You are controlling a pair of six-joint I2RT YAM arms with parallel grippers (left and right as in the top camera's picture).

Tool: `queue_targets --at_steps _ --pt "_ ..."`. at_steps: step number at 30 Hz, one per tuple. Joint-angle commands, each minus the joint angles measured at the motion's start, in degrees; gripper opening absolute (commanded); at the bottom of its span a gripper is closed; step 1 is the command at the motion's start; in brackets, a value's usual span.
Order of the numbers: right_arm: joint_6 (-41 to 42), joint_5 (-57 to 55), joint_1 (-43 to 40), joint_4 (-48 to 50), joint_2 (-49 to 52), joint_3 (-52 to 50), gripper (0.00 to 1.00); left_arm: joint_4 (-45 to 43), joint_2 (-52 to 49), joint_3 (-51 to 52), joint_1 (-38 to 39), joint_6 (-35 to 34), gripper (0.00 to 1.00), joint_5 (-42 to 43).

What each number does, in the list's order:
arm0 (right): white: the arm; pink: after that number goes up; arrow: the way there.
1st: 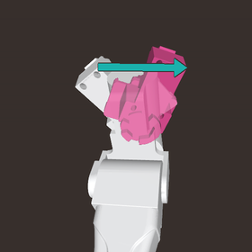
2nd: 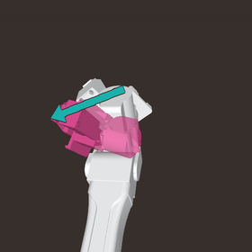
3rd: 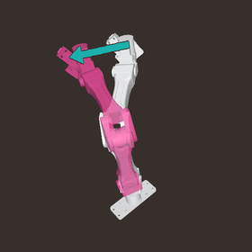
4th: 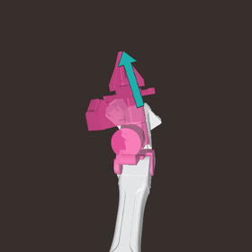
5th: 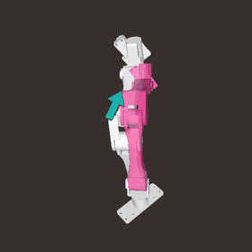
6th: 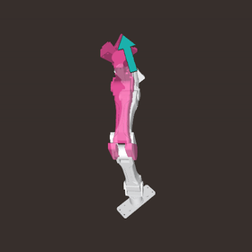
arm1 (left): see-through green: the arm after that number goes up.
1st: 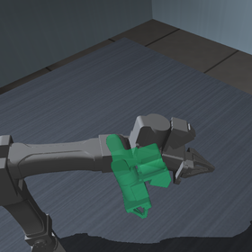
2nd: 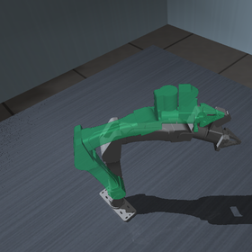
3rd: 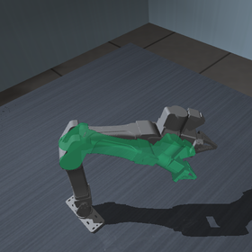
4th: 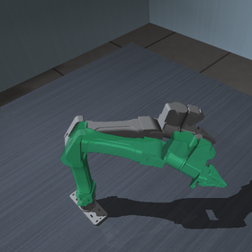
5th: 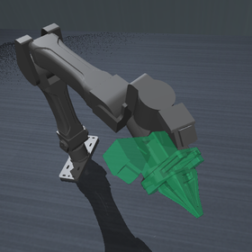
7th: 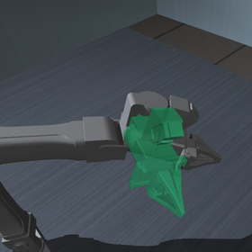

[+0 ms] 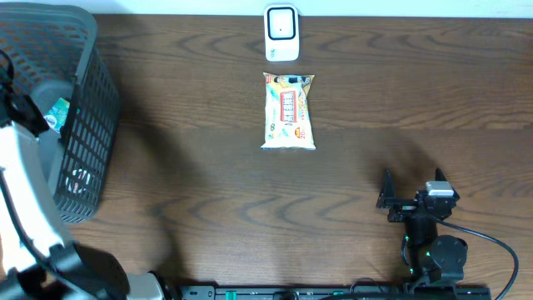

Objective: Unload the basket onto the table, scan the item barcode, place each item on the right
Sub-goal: 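Return the left gripper into the basket and grasp the mint-green packet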

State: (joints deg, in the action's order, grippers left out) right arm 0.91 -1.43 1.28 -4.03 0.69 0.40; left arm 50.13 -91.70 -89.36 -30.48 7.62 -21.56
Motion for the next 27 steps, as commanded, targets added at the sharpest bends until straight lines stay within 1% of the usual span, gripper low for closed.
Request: queue_targets --at_steps 1,2,5,6,9,14,20,23,27 --pt "0.74 0.07 0.22 -0.22 -0.37 -0.09 0.99 0.44 -5.90 -0.04 -0.63 9.22 0.72 -3.63" --pt "0.74 0.07 0.22 -0.22 -0.37 -0.09 0.99 0.42 -7.67 0.02 -0.63 11.23 0.72 -4.22" --pt "0.74 0.07 0.22 -0.22 -0.37 -0.09 0.99 -0.11 -12.31 0.04 -0.63 13.35 0.72 -6.73" --pt "0.74 0.07 0.22 -0.22 -0.37 -0.09 0.99 -1.20 -14.45 0.04 -0.63 13.35 0.72 -10.34" --pt "0.74 0.07 0.22 -0.22 -0.37 -0.09 0.99 -3.69 -17.77 0.04 -0.76 13.57 0.72 -16.59" --pt "0.74 0.07 0.22 -0.22 -0.37 -0.09 0.99 -7.80 -23.34 0.04 -1.55 20.31 0.72 -16.90" --pt "0.74 0.07 0.22 -0.22 -0.37 -0.09 0.99 -13.09 -27.43 0.04 -2.25 22.03 0.72 -16.85" --pt "0.74 0.07 0.22 -0.22 -0.37 -0.09 0.99 -14.38 -29.62 0.04 -2.25 25.70 0.71 -16.79" --pt "0.74 0.09 0.22 -0.22 -0.37 -0.09 0.99 -17.05 -31.67 0.04 -2.25 26.29 0.71 -15.93"
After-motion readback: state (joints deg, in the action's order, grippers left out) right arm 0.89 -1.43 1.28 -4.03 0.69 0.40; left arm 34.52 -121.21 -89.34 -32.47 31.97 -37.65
